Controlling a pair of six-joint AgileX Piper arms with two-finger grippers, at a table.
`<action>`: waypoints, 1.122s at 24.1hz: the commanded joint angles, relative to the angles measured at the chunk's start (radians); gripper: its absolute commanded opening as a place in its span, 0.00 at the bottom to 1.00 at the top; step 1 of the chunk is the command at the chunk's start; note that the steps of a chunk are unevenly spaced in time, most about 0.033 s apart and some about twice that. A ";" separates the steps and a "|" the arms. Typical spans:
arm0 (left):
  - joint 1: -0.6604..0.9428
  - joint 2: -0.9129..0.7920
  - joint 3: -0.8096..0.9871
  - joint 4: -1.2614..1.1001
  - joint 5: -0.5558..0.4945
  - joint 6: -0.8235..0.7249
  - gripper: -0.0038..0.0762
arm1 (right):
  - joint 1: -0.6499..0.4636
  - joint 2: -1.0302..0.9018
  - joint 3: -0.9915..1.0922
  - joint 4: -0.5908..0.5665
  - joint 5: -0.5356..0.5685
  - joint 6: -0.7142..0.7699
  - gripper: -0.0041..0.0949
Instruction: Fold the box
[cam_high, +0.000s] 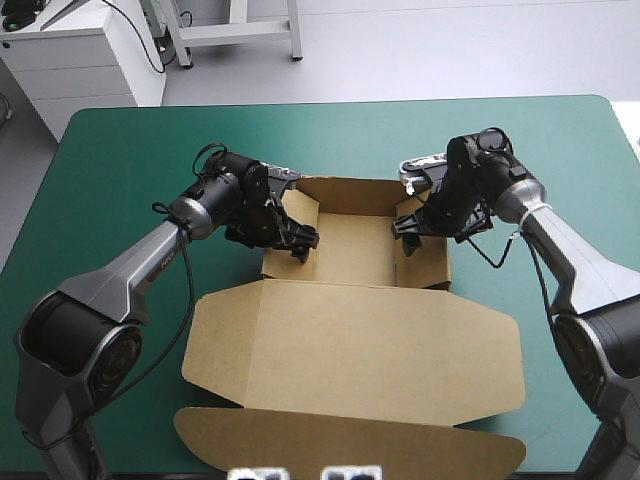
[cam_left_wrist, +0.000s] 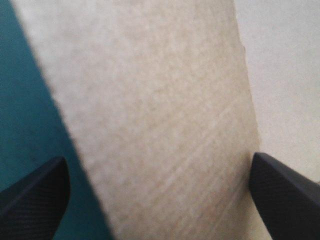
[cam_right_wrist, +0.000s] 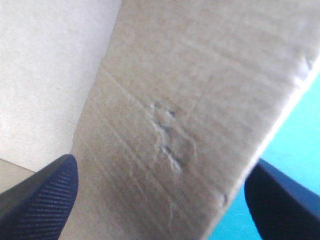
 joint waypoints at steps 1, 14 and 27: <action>-0.003 -0.080 -0.030 -0.010 -0.041 0.000 0.92 | -0.002 -0.095 -0.033 0.000 -0.029 0.043 0.88; -0.003 -0.521 -0.020 0.271 0.176 0.135 0.05 | -0.002 -0.140 -0.033 0.003 -0.053 0.104 0.88; -0.003 -0.932 0.253 0.246 0.176 0.128 0.04 | -0.002 -0.106 -0.032 -0.016 -0.080 0.098 0.88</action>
